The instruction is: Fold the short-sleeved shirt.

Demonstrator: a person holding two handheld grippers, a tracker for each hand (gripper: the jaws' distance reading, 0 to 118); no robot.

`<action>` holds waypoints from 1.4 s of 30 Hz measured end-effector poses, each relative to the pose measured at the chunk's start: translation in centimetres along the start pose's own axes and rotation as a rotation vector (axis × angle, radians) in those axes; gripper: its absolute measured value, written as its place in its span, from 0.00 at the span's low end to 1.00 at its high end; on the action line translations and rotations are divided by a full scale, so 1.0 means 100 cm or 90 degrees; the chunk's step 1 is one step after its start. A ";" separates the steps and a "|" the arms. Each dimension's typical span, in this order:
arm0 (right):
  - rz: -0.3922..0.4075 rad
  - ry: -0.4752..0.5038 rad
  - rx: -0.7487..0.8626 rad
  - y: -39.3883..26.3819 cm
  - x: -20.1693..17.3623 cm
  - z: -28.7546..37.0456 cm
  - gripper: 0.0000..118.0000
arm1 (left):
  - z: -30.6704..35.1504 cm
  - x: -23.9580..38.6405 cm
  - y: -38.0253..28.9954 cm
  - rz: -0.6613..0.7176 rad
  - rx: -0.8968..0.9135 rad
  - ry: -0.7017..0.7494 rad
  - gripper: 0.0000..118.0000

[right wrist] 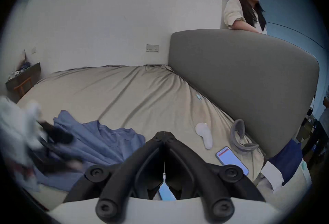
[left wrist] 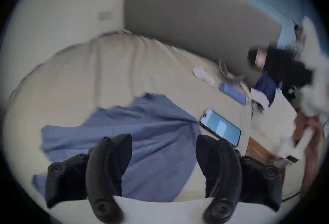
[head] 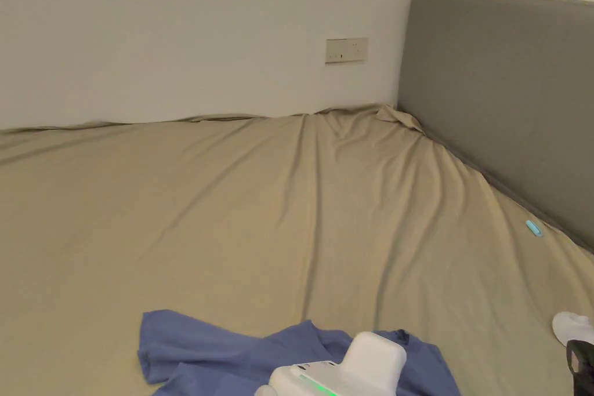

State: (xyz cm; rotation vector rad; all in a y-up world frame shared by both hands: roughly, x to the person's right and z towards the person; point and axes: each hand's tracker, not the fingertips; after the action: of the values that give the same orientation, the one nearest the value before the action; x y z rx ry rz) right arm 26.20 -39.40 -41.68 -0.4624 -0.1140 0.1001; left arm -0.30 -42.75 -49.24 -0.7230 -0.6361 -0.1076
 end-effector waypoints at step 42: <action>0.104 0.101 -0.012 0.020 -0.103 -0.030 0.02 | 0.046 -0.303 -0.183 0.400 -0.171 0.350 0.44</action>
State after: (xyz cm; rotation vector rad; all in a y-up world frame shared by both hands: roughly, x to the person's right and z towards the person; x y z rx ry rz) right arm 16.25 -40.17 -46.16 -0.4963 0.0783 0.2227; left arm -32.64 -57.24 -53.36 -1.0708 0.1500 0.1903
